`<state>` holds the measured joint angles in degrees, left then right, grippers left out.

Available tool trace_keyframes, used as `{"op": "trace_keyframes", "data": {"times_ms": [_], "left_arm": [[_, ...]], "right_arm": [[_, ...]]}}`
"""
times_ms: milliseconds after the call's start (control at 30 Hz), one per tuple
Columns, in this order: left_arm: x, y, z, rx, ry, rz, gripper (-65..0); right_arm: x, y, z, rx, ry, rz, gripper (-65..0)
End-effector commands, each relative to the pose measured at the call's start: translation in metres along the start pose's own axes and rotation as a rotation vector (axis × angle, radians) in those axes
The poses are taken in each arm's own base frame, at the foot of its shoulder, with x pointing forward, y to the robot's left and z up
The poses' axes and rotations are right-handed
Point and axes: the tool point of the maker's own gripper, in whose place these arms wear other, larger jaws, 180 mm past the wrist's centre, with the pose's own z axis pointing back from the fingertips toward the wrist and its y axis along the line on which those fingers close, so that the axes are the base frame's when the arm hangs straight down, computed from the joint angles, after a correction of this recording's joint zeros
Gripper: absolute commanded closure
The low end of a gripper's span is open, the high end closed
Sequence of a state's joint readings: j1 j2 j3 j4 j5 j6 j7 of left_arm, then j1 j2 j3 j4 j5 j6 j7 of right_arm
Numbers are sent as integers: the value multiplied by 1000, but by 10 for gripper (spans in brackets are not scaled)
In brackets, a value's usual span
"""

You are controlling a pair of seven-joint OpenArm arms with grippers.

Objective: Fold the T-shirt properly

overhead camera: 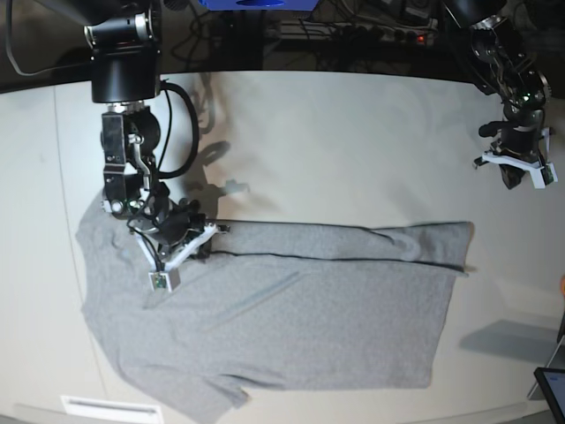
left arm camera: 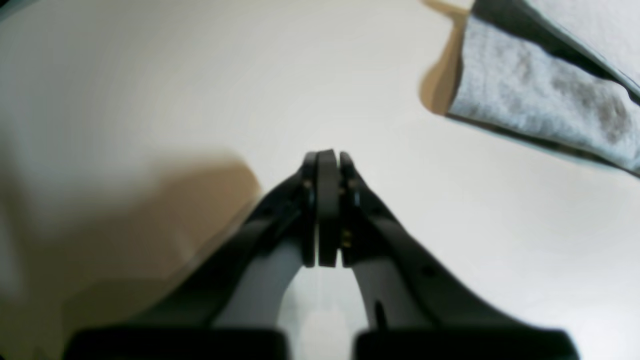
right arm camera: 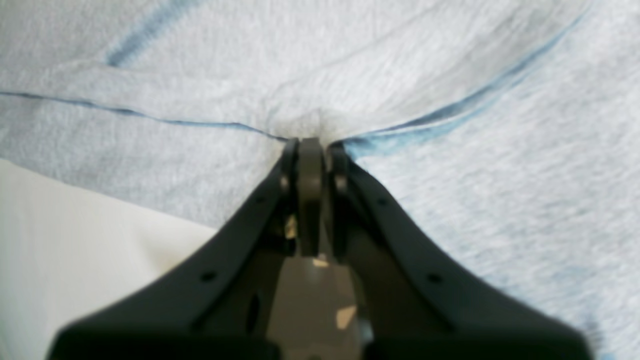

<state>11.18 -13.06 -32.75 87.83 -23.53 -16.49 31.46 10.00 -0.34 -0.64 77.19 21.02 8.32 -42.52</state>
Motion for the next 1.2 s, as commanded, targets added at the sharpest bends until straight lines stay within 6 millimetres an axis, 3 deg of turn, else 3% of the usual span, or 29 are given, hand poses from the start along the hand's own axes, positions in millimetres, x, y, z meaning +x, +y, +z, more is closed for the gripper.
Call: {"op": "trace_keyframes", "data": {"times_ms": [0, 100, 400, 633, 933, 1167], "left_arm": [[20, 5, 1, 6, -59, -15, 0], [21, 5, 1, 6, -60, -15, 0], [19, 5, 1, 6, -57, -14, 0], [17, 5, 2, 7, -51, -15, 0], [18, 5, 1, 7, -54, -14, 0], [17, 5, 2, 7, -52, -13, 0]], "right_arm": [[21, 6, 2, 18, -55, 9, -4], [22, 6, 2, 17, -56, 11, -3], [55, 11, 3, 24, -100, 39, -3], [61, 10, -10, 25, -69, 30, -3], [74, 29, -23, 55, -61, 69, -3], [77, 28, -34, 53, -68, 56, -3]]}}
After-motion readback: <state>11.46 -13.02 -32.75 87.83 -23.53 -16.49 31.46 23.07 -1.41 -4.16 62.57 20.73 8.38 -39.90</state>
